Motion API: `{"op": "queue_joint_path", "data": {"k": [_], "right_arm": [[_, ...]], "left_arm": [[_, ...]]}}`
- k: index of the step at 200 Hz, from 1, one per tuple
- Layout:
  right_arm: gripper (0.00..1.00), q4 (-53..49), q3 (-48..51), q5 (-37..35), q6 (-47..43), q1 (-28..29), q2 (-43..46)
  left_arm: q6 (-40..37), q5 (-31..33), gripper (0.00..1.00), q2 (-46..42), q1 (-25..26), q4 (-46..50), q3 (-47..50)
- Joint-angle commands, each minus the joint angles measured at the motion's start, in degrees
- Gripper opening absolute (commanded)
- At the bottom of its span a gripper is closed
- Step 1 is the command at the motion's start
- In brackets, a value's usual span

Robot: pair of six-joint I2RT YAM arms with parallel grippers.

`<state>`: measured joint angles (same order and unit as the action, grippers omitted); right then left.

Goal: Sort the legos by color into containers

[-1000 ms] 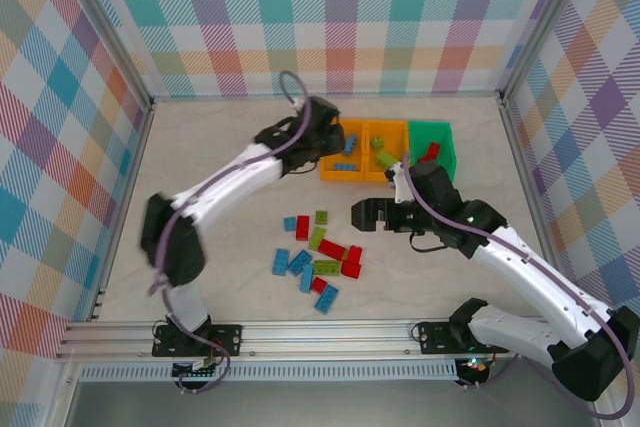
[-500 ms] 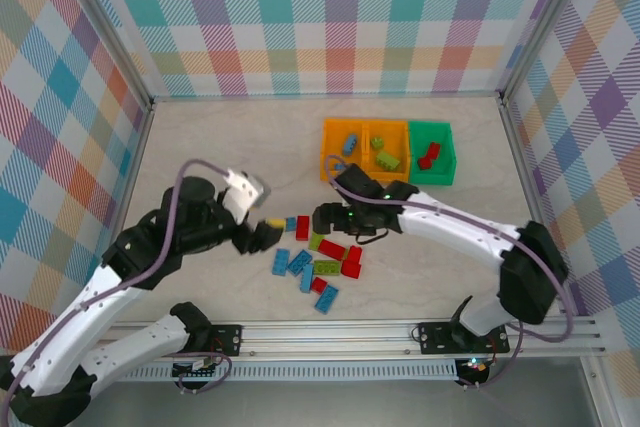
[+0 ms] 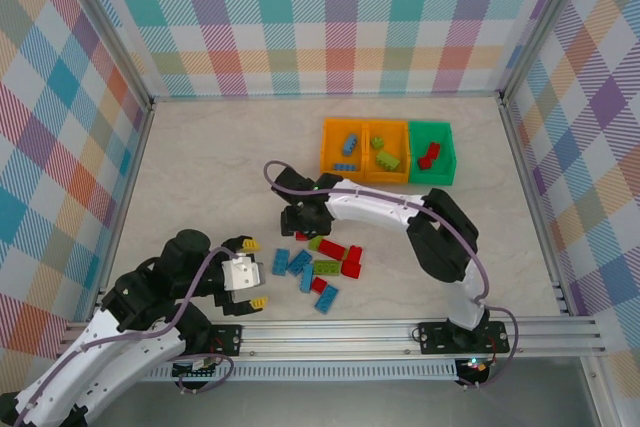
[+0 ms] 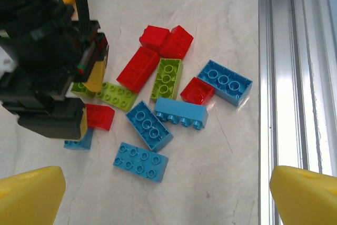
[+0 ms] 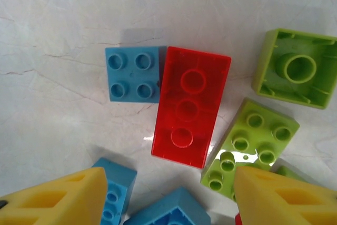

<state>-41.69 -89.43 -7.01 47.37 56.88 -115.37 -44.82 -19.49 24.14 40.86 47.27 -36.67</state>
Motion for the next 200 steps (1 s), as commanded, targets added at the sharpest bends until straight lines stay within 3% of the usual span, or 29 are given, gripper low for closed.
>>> {"op": "queue_joint_path", "data": {"k": [1, 32, 86, 119, 180, 200], "right_arm": [[0.65, -4.63, -3.15, -1.88, -0.38, 0.35, -3.53], [0.62, -4.98, -5.33, -2.37, -1.4, 0.44, -6.67], [0.42, -6.59, -7.82, -4.16, -2.44, 0.43, -9.97], [0.38, -6.4, -7.22, -4.57, -2.55, 0.46, -8.38], [0.3, -0.73, 2.8, -9.91, -4.52, -0.07, 9.33], [0.3, 0.68, 7.55, -12.52, -5.39, -1.45, 16.4]], "left_arm": [[-2.37, -0.8, 1.0, -1.9, 0.41, -4.42, 1.03], [-2.37, -0.86, 1.0, -4.49, 0.42, -5.34, 2.38], [-2.29, -1.87, 1.0, -4.63, 0.4, -6.0, 2.83], [-2.38, -2.15, 1.0, -5.14, 0.38, -6.22, 3.08], [-2.32, -2.48, 1.0, -6.83, 0.39, -7.54, 4.06], [0.97, -2.85, 1.0, -6.19, 0.34, -10.28, 3.73]]}}
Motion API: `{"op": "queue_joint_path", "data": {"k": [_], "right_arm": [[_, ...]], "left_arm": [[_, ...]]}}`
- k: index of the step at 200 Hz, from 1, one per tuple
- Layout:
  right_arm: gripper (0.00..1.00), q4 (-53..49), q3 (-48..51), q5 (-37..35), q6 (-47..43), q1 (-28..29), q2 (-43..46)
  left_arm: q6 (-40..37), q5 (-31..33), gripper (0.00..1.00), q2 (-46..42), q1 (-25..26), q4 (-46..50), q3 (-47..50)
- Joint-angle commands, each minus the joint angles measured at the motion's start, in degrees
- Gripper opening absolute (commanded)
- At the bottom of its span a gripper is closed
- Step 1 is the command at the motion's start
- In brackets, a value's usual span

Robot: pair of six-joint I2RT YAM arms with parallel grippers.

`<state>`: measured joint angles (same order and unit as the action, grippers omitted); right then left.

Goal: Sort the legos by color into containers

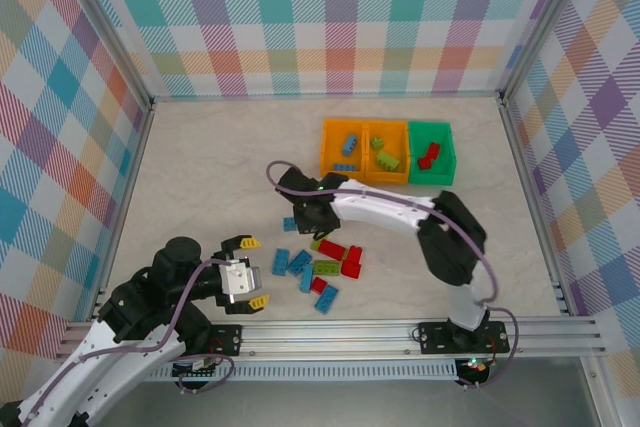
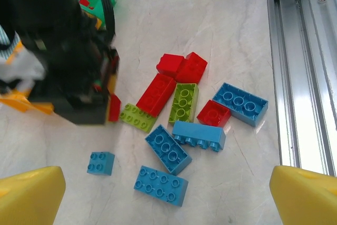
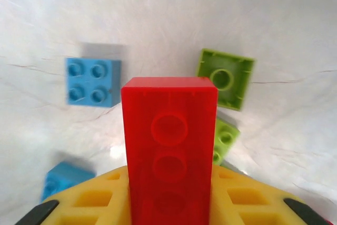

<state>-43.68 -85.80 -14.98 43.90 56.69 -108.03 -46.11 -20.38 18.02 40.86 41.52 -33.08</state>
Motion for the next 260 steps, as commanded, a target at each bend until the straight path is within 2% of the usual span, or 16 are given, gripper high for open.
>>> {"op": "queue_joint_path", "data": {"k": [1, 32, 49, 72, 104, 131, 162, 198, 211, 238, 260], "right_arm": [[0.3, 2.83, 4.21, -4.71, -1.99, -1.33, 9.37], [0.3, 4.69, 12.26, -7.17, -4.07, -8.24, 19.17], [0.3, 5.85, 16.37, -6.53, -6.28, -14.52, 23.58], [0.3, 9.01, 20.3, -4.7, -11.07, -24.53, 27.05], [0.3, 13.43, 19.43, 0.81, -16.71, -39.58, 22.61], [0.3, 13.71, 11.6, 5.71, -18.4, -47.06, 12.82], [0.32, 11.64, 1.61, 6.76, -18.75, -50.31, 2.6], [0.46, 7.87, -6.79, 6.72, -19.77, -50.91, -3.44], [0.53, 6.63, -7.8, 6.68, -19.76, -50.89, -3.19], [0.53, 5.24, -6.32, 7.33, -19.21, -50.89, 0.74], [0.55, 4.11, -1.47, 12.41, -17.19, -50.25, 8.51]], "left_arm": [[2.61, -2.03, 1.0, -0.03, 0.35, -4.74, 0.14], [18.19, -7.1, 1.0, 4.34, 0.25, -14.01, -2.5], [28.75, -6.77, 1.0, 8.41, 0.27, -20.36, -4.35], [42.67, -3.29, 1.0, 15.38, 0.36, -28.96, -6.58], [53.41, 3.22, 1.0, 24.01, 0.46, -32.41, -8.85], [58.33, 9.19, 1.0, 28.86, 0.62, -29.37, -11.2], [65.18, 12.58, 1.0, 32.27, 0.55, -27.98, -12.0], [72.22, 20.28, 1.0, 34.95, 0.61, -25.15, -11.99], [73.32, 21.36, 1.0, 35.81, 0.59, -23.61, -12.01], [76.79, 22.09, 1.0, 37.97, 0.6, -23.63, -12.18], [80.88, 22.11, 1.0, 40.69, 0.62, -23.85, -12.36]]}}
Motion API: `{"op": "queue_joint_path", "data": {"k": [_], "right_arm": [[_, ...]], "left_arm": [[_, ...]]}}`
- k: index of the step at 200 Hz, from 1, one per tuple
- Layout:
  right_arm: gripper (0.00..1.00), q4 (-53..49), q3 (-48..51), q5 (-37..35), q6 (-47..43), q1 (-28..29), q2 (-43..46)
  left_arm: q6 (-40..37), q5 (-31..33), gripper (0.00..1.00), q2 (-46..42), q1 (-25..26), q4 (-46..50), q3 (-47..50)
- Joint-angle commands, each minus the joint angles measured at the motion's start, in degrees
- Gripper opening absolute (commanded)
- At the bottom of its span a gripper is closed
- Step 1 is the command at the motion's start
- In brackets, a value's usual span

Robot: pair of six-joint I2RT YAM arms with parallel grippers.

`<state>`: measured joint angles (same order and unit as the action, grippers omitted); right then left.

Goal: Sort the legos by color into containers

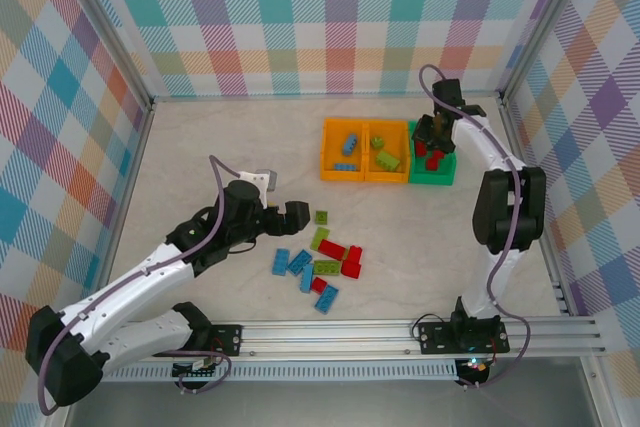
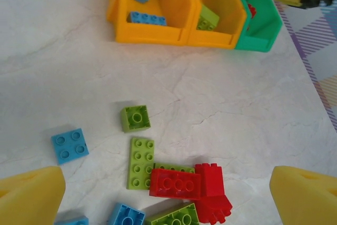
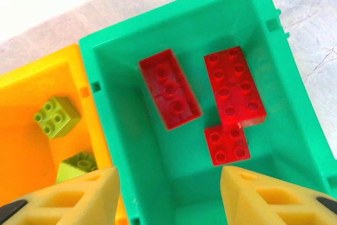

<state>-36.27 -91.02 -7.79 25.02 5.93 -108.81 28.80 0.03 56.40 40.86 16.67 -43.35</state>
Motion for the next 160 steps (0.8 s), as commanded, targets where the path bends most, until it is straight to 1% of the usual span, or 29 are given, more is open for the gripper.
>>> {"op": "queue_joint_path", "data": {"k": [1, 16, 38, 51, 66, 87, 108, 128, 160], "right_arm": [[0.55, -3.16, 4.23, 5.41, 1.74, 0.58, 9.79], [0.62, 0.16, 11.79, 11.54, 2.1, 2.82, 18.47], [0.7, 4.95, 22.26, 20.32, 2.21, 8.66, 30.85], [0.73, 5.06, 25.97, 22.08, 1.85, 13.73, 36.46], [0.76, 2.46, 28.08, 22.99, 0.66, 19.81, 40.95], [0.78, 0.29, 31.63, 27.42, 2.23, 25.2, 44.55], [0.78, -0.71, 34.13, 29.64, 4.38, 29.14, 46.29], [0.79, -1.92, 34.47, 28.68, 4.74, 31.44, 46.68], [0.8, -3.64, 34.41, 25.99, 4.87, 31.92, 46.67]], "left_arm": [[6.12, 1.67, 1.0, 2.4, 0.58, 1.0, -2.04], [8.92, 3.2, 1.0, 4.48, 0.57, 1.4, -2.21], [13.95, 9.49, 1.0, 8.2, 0.61, 5.17, -3.41], [14.54, 11.97, 1.0, 11.24, 0.55, 7.0, -4.71], [14.4, 14.15, 1.0, 15.15, 0.42, 8.9, -6.8], [13.85, 16.43, 0.97, 20.85, 0.07, 10.45, -9.36], [13.43, 15.86, 0.92, 26.22, -0.09, 9.92, -11.1], [13.73, 14.28, 0.88, 30.77, -0.19, 8.43, -12.34], [14.0, 14.31, 0.82, 36.73, -0.26, 8.18, -14.54]]}}
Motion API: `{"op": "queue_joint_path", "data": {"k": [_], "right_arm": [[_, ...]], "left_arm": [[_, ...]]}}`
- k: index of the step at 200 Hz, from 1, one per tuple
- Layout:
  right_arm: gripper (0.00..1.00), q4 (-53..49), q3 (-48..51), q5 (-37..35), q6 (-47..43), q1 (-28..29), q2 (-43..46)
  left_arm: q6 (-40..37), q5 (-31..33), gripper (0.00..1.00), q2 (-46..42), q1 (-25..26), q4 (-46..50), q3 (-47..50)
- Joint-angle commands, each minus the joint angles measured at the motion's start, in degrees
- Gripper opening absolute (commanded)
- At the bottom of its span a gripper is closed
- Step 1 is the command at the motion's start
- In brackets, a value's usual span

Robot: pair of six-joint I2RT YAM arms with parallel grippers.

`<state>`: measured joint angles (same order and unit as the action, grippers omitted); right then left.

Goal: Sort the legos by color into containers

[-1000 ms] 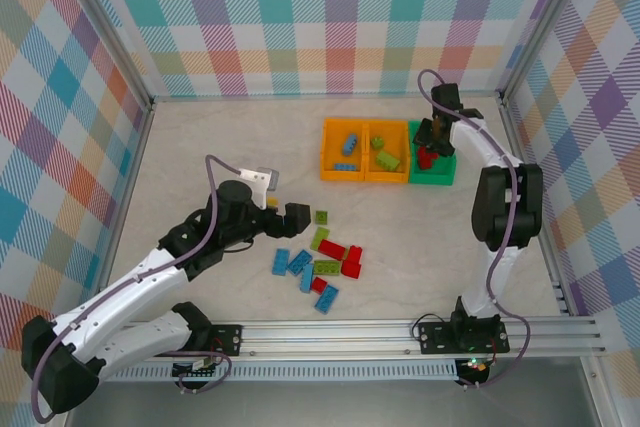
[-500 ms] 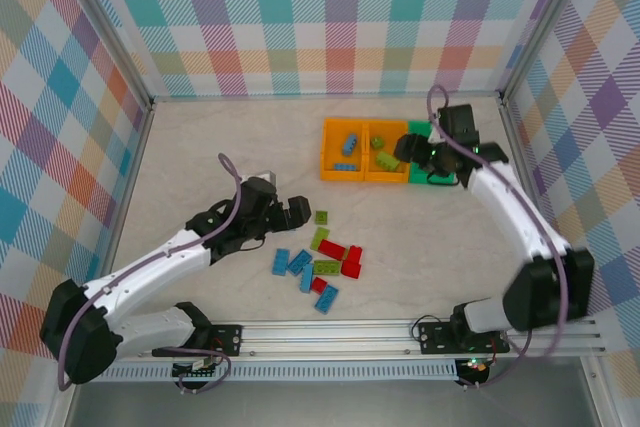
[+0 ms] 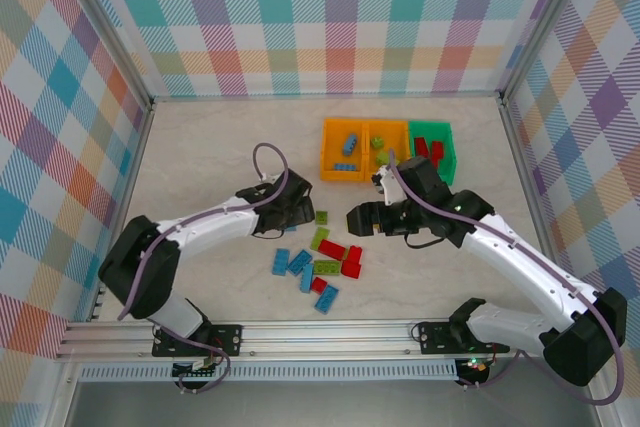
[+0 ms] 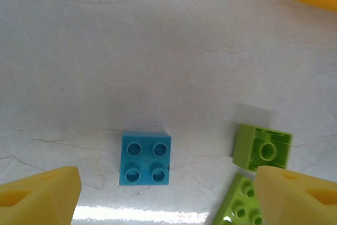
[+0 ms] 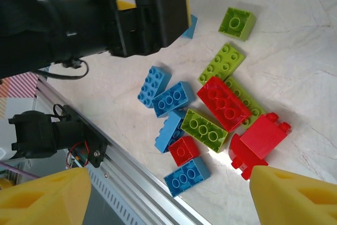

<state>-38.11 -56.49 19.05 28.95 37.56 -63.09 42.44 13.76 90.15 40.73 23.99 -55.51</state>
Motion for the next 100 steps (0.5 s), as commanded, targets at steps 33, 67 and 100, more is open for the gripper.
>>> {"op": "queue_joint_path", "data": {"k": [33, 67, 100], "right_arm": [[0.83, -1.09, 0.03, 0.3, 1.02, 0.49, 0.96], [0.84, -1.36, -0.21, 0.2, 0.91, 0.62, 0.51], [0.84, -0.86, -0.3, -0.33, 1.28, 0.68, 0.34]], "left_arm": [[0.3, 0.8, 0.7, 6.56, -0.55, 0.36, -3.03], [0.51, 0.98, 0.57, 8.89, -1.02, 0.5, -2.6], [0.67, 0.79, 0.45, 9.16, -1.19, 0.29, -1.43]]}}
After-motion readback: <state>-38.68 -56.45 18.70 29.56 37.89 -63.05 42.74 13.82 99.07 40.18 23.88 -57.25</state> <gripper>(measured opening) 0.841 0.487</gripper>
